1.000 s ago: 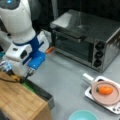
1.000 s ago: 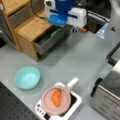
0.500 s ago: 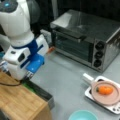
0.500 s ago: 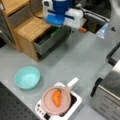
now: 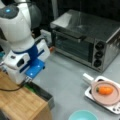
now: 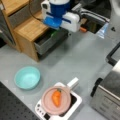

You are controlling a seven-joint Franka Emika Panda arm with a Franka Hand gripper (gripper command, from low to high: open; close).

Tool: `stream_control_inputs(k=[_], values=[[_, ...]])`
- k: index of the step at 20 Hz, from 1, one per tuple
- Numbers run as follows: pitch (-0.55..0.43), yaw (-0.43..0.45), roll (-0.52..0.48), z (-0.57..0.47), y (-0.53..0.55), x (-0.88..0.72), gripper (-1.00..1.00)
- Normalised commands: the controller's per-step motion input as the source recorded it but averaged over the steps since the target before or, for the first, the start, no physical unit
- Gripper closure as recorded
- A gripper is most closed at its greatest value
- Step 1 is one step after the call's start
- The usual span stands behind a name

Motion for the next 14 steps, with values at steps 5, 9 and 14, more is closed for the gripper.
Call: stream_control_inputs(k=[5, 9, 14], values=[[0.037, -0.169, 0.089, 0.01, -0.04, 0.05, -1.0], [0.009, -0.153, 0.086, 0.0, -0.06, 0.01, -1.0], [-0.011, -0.144, 0.051, -0.05, -0.08, -0.03, -1.0]])
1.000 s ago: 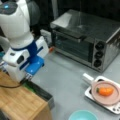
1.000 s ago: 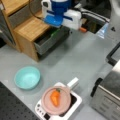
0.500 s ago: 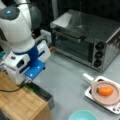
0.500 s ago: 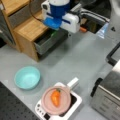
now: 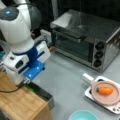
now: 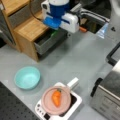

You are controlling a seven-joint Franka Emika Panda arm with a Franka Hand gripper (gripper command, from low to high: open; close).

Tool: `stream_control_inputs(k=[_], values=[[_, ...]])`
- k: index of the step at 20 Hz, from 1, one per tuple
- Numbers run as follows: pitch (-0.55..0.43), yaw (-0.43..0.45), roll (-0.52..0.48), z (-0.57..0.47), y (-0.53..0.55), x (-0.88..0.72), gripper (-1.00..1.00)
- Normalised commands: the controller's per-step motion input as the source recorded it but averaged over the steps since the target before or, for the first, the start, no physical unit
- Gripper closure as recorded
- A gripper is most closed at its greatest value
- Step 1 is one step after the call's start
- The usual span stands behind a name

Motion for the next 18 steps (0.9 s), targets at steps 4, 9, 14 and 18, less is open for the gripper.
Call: stream_control_inputs(k=[4, 9, 14, 18], values=[[-0.032, -0.145, -0.013, -0.12, -0.06, -0.04, -1.0], [-0.071, -0.132, -0.024, -0.16, -0.01, -0.05, -1.0], [-0.097, -0.127, -0.038, -0.16, 0.06, -0.04, -1.0], [-0.116, -0.132, -0.048, -0.18, 0.1, -0.04, -1.0]])
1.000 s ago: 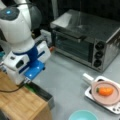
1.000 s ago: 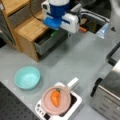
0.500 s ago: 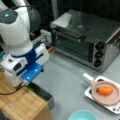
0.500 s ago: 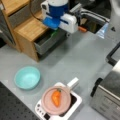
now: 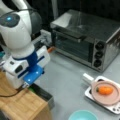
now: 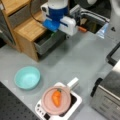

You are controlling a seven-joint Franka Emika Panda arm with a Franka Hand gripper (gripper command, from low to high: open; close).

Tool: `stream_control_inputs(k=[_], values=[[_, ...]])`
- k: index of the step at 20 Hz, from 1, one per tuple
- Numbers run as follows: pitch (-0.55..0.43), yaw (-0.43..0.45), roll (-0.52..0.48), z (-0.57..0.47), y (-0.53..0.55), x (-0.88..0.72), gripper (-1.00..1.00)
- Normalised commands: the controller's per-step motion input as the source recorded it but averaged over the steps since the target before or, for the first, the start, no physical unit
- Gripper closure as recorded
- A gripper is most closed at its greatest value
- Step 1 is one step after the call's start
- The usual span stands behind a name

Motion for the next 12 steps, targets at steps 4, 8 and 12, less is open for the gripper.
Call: stream_control_inputs(k=[4, 8, 12], values=[[-0.118, -0.122, -0.058, -0.17, 0.14, -0.06, -1.0], [-0.115, -0.108, -0.064, -0.13, 0.2, -0.08, -1.0], [-0.122, -0.102, -0.066, -0.11, 0.26, -0.09, -1.0]])
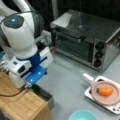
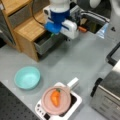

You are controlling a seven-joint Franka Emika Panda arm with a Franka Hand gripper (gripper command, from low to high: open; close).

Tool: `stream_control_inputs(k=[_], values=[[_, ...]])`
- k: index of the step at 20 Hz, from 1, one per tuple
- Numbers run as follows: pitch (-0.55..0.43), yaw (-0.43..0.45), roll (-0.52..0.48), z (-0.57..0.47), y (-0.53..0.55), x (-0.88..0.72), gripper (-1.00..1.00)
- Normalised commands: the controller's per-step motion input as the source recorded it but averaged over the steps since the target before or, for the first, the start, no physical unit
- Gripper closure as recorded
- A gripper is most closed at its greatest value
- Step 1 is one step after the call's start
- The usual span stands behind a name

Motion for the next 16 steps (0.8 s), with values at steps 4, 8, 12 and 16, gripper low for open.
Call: stream_control_inputs(k=[4, 8, 12, 16], values=[[-0.125, -0.106, -0.064, -0.09, 0.28, -0.13, -1.0], [-0.119, -0.102, -0.06, -0.08, 0.29, -0.18, -1.0], [-0.109, -0.11, -0.062, -0.07, 0.26, -0.19, -1.0], [-0.097, -0.097, -0.064, -0.05, 0.28, -0.17, -1.0]])
